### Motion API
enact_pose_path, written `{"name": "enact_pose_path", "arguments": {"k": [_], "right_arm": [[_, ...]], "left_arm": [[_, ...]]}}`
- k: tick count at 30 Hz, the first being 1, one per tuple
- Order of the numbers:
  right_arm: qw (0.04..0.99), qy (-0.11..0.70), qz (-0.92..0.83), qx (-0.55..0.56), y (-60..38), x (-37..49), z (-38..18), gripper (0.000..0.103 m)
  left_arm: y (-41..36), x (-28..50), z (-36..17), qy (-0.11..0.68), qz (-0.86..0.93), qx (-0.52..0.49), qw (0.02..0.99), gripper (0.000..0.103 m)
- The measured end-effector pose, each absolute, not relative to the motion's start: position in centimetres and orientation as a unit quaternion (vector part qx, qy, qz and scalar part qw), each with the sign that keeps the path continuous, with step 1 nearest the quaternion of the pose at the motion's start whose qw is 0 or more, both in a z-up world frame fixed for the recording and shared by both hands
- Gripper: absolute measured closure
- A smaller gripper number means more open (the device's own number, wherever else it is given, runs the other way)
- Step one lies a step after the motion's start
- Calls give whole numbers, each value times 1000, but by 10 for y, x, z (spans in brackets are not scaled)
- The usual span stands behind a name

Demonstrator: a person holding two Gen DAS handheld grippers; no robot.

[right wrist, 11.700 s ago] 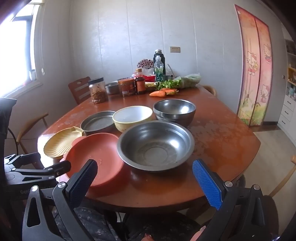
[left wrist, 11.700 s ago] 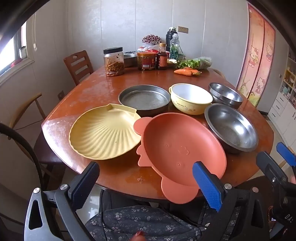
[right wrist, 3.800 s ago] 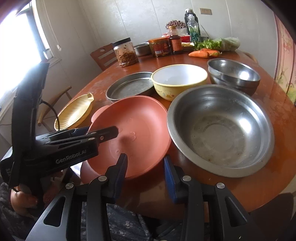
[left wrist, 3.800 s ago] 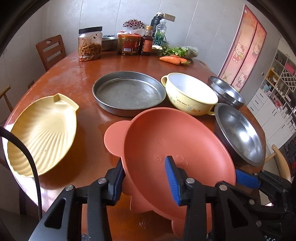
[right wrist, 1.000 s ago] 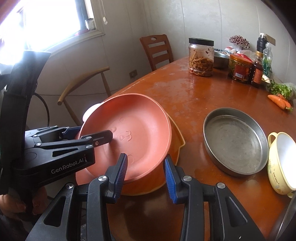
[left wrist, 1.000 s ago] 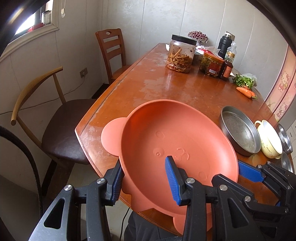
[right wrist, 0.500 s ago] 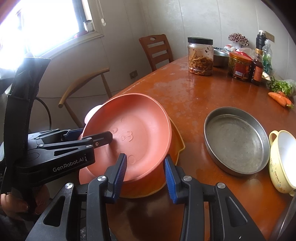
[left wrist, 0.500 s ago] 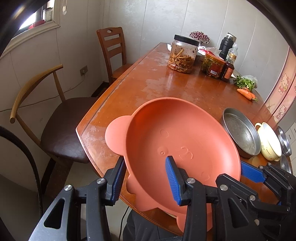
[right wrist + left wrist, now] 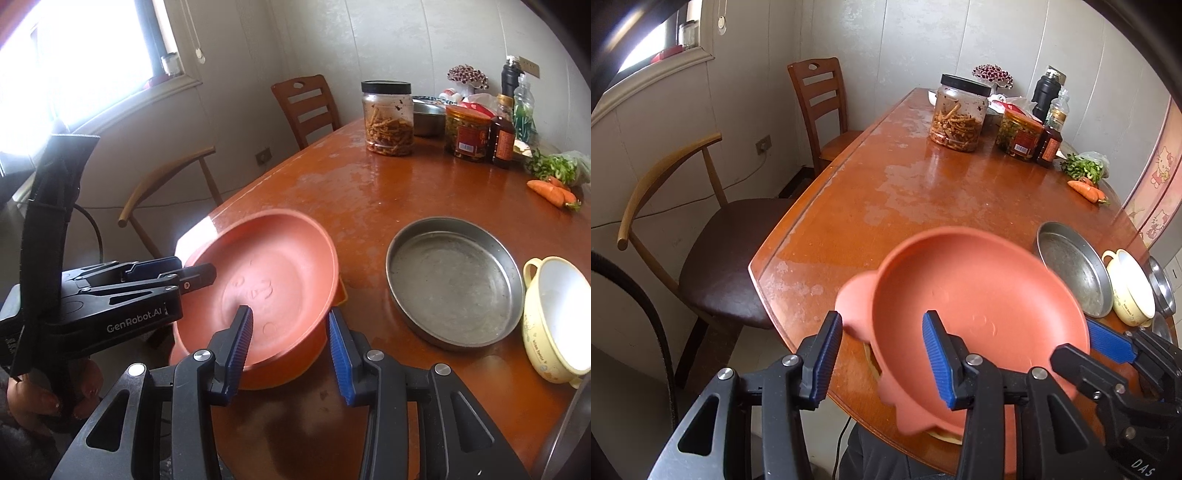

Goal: Organize plates and bowls

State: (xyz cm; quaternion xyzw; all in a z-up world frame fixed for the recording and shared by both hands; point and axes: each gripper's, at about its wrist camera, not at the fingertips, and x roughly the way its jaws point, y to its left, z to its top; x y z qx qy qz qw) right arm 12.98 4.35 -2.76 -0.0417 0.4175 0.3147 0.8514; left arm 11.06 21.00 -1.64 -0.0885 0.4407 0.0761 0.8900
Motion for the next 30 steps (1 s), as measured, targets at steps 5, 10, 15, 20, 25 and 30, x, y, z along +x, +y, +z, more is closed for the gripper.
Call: {"name": "enact_pose_path", "arguments": {"k": [5,10,15,20,25,30], "right_arm": [[859,411,305,-28,27,131,-20,60],[866,411,284,-25,10,140,-16,55],[865,427,262,-33,1,153,-25,55],[859,437,260,-58,7,166,-37,55],[844,463,259,-81,11,175,-52,55],[832,468,281,-97,4,153,-49,55]], "left_arm": [[212,109,-9,431,81,-92,894,55],[209,106,-2,424,76,-94,898,55],[207,99,11,405,80,-95,906,54],[204,96,19,397,74,-96,910,53],[190,92,23,398,56,-89,912,53],[171,90,21,404,33,-80,911,53]]}}
